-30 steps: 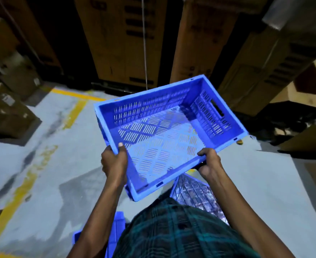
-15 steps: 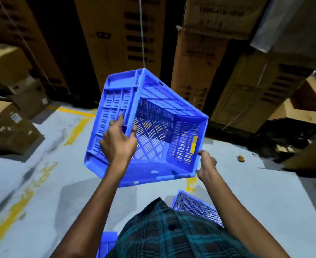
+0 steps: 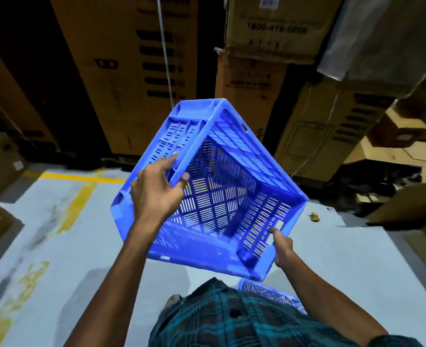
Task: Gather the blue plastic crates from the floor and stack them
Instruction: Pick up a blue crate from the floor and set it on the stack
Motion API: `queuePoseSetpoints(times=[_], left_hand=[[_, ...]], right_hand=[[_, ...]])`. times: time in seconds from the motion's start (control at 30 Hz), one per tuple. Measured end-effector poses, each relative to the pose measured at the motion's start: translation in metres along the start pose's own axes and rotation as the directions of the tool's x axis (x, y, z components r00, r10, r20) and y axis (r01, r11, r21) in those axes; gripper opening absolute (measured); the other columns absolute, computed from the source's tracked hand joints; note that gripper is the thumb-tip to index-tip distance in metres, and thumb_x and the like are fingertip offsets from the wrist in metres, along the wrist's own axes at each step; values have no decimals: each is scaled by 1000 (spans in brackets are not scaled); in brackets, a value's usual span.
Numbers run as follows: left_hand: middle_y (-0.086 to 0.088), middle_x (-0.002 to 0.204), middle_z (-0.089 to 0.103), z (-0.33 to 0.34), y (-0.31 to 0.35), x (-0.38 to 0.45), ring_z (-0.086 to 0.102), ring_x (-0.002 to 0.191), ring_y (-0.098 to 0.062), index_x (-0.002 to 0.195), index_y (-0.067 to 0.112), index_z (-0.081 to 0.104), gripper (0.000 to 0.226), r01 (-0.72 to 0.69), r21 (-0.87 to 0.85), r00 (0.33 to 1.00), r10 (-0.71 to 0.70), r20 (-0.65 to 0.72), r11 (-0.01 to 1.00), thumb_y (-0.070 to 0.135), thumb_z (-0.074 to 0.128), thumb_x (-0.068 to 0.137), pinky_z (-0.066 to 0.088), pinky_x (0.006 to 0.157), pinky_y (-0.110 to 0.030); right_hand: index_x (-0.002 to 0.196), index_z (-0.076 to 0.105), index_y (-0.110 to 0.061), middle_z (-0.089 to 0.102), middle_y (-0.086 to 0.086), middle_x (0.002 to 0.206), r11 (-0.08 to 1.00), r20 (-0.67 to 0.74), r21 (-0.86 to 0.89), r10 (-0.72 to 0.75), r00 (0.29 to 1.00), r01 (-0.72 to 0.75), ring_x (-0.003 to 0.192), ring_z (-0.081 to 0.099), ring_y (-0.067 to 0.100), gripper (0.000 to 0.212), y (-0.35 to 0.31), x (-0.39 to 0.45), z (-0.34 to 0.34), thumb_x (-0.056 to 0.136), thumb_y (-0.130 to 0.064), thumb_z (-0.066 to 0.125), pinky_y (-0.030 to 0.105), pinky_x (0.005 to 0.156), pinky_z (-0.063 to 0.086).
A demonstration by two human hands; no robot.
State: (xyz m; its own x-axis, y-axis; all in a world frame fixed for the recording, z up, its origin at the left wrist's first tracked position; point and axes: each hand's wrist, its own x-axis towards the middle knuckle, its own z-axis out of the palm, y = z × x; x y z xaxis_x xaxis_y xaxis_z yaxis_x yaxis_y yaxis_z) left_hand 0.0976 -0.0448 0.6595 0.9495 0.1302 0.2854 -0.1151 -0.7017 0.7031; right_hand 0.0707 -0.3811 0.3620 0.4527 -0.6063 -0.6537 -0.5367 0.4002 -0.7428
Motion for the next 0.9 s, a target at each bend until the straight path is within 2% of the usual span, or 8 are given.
queuePoseSetpoints(times=[0.1, 0.23, 0.3, 0.4, 0.47, 0.6, 0.73, 0.9], left_hand=[[2, 119, 71, 3, -8, 39, 62, 117, -28, 129, 29, 63, 48, -100, -29, 994, 101, 38, 995, 32, 72, 82, 50, 89, -40], [-1, 117, 72, 2, -24, 100, 61, 116, -29, 128, 28, 65, 46, -112, -8, 990, 112, 85, 994, 32, 71, 83, 47, 87, -38], [-6, 115, 73, 1, -38, 129, 64, 112, -30, 126, 25, 66, 45, -117, -36, 988, 120, 96, 992, 31, 72, 82, 49, 86, -38], [-12, 111, 74, 5, -67, 165, 69, 104, -31, 124, 18, 68, 45, -84, -84, 990, 93, 104, 993, 30, 72, 81, 55, 86, -44], [-12, 103, 76, 11, -89, 187, 71, 97, -30, 120, 17, 69, 46, -48, -104, 991, 60, 123, 993, 36, 69, 78, 57, 83, -45], [-8, 90, 76, 33, -129, 213, 72, 84, -28, 110, 16, 72, 51, 42, -131, 986, -20, 168, 990, 44, 60, 69, 58, 74, -43], [-6, 84, 75, 64, -148, 221, 72, 79, -28, 108, 20, 72, 47, 132, -133, 972, -102, 214, 982, 43, 60, 69, 58, 72, -43], [-9, 75, 72, 104, -159, 229, 70, 75, -32, 100, 20, 73, 31, 239, -128, 954, -208, 217, 963, 34, 64, 75, 57, 69, -42]], right_hand=[[111, 58, -4, 53, 12, 90, 996, -2, 80, 35, 999, -35, 76, 56, 30, 80, -9, 4, 18, 44, -43, 76, 43, 67, 49], [98, 57, -7, 59, 13, 92, 969, -75, 244, 64, 995, -44, 81, 60, 31, 42, -47, -45, 58, 68, -30, 74, 51, 81, 55], [99, 55, -6, 56, 10, 90, 942, -125, 334, 64, 990, -19, 81, 58, 29, 36, -60, -50, 77, 74, -25, 73, 45, 79, 53], [90, 53, -11, 49, 8, 84, 898, -178, 440, 56, 982, 28, 76, 50, 25, 46, -69, -40, 95, 56, -31, 77, 43, 70, 48], [85, 52, -13, 47, 7, 77, 896, -195, 443, 47, 980, 45, 71, 47, 23, 45, -77, -46, 104, 51, -29, 76, 39, 64, 46], [81, 54, -13, 49, 5, 72, 910, -230, 407, 20, 973, 77, 62, 46, 22, 18, -97, -53, 112, 77, -18, 71, 33, 59, 43], [88, 53, -14, 44, 7, 82, 913, -305, 382, -25, 952, 146, 66, 41, 22, 26, -118, -36, 114, 73, -23, 73, 33, 56, 39], [91, 50, -15, 46, 10, 70, 899, -299, 408, -34, 954, 160, 60, 49, 27, 32, -153, -5, 119, 71, -24, 74, 40, 60, 50]])
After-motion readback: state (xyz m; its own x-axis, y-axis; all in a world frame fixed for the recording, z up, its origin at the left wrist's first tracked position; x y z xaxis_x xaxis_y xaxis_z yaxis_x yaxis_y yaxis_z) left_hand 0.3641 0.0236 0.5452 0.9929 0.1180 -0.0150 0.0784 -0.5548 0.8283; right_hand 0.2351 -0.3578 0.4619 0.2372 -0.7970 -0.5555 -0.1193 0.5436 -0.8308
